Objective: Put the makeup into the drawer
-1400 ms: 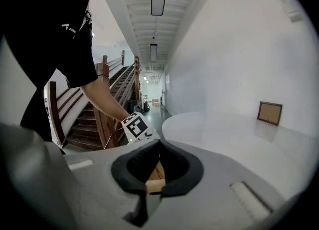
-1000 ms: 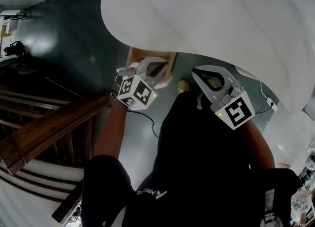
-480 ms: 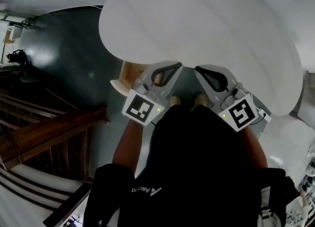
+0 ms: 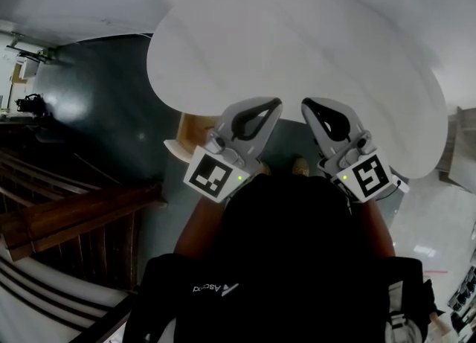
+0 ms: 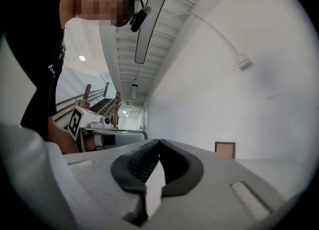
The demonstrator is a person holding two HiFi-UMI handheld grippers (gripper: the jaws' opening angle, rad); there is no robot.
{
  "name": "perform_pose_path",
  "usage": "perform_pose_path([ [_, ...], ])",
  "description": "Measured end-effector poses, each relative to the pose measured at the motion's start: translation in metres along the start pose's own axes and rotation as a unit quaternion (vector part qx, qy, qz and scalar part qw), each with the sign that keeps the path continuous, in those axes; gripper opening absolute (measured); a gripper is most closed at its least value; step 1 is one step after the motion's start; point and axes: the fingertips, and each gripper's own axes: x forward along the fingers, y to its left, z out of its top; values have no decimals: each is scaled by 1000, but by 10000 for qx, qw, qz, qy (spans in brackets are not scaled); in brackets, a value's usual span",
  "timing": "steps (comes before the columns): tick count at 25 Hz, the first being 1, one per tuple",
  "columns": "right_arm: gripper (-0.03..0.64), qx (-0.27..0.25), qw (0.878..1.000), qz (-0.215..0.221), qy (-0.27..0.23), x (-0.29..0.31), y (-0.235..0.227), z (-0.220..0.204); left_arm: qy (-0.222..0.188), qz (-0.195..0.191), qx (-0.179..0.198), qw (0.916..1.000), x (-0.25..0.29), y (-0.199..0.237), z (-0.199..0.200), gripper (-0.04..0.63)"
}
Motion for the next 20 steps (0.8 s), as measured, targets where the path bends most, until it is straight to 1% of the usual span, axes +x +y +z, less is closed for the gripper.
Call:
perform_pose_path([
  [5, 3, 31, 10000, 12, -29, -4, 1, 1, -55, 133, -128, 9998, -1, 5, 6, 11],
  [10, 3, 91, 9999, 33, -35, -18, -19, 1, -53, 223, -173, 9996, 18, -1, 5, 11],
  [14, 3, 95, 9999, 76, -39, -19, -15, -8, -62, 274, -111, 9995, 11, -2, -2, 11],
  [17, 3, 150, 9998, 117, -33, -32, -24, -20, -17, 277, -88, 9996, 21, -15, -13, 11],
  [20, 3, 185, 9997, 176, -19, -34, -33, -16, 58, 331, -104, 9994, 30, -16, -12, 11],
])
